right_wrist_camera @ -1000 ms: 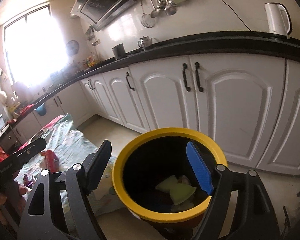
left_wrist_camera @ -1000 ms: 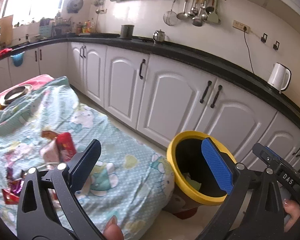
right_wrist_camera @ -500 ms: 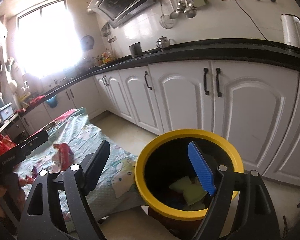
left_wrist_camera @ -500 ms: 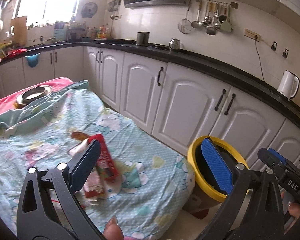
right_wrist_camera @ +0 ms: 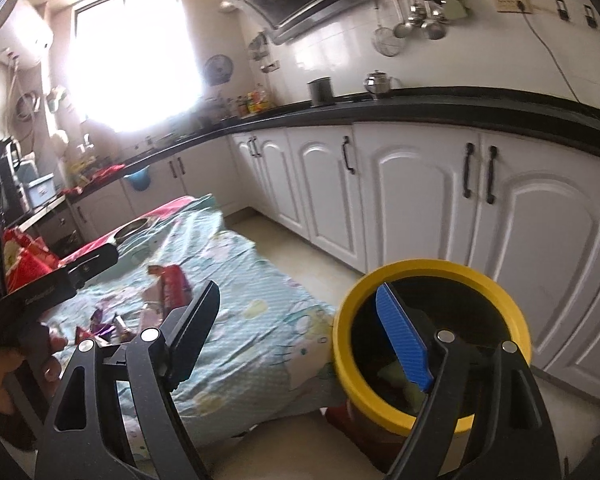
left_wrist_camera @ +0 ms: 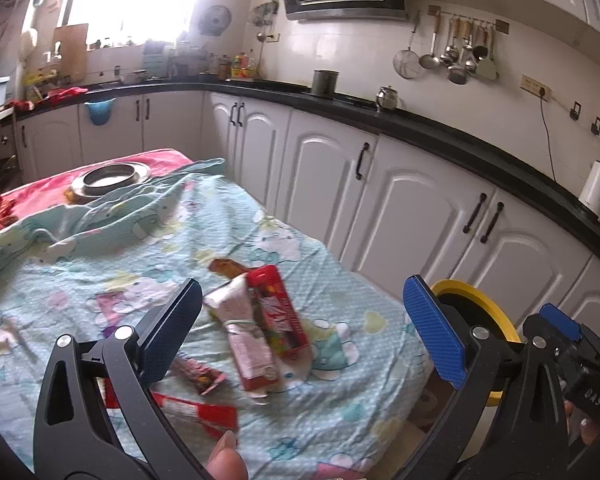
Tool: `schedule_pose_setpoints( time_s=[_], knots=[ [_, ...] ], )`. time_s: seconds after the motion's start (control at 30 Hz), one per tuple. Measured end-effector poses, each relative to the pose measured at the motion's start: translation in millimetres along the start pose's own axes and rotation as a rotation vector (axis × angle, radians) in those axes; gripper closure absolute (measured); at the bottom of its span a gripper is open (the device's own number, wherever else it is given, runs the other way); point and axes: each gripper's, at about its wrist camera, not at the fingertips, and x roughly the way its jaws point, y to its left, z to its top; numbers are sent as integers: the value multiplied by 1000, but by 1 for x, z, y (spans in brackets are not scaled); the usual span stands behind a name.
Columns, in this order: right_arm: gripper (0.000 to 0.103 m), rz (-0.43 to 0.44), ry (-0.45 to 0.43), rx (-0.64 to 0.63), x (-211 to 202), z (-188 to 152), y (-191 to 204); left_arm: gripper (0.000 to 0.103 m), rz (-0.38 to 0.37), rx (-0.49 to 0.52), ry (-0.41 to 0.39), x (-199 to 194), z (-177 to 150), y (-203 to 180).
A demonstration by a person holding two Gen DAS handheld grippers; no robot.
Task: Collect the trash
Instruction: 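Move both open grippers back over the wrappers on the bed, then grasp the red wrapper with the left gripper while the right gripper grasps the white printed carton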
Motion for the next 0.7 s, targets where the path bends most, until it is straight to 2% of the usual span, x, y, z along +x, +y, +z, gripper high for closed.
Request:
schedule_pose_setpoints(
  time_s=[0.7],
  knots=[
    [25,177,82,-138,35,-5,89,11,113,-81,10,-18,-11,69]
  ],
)
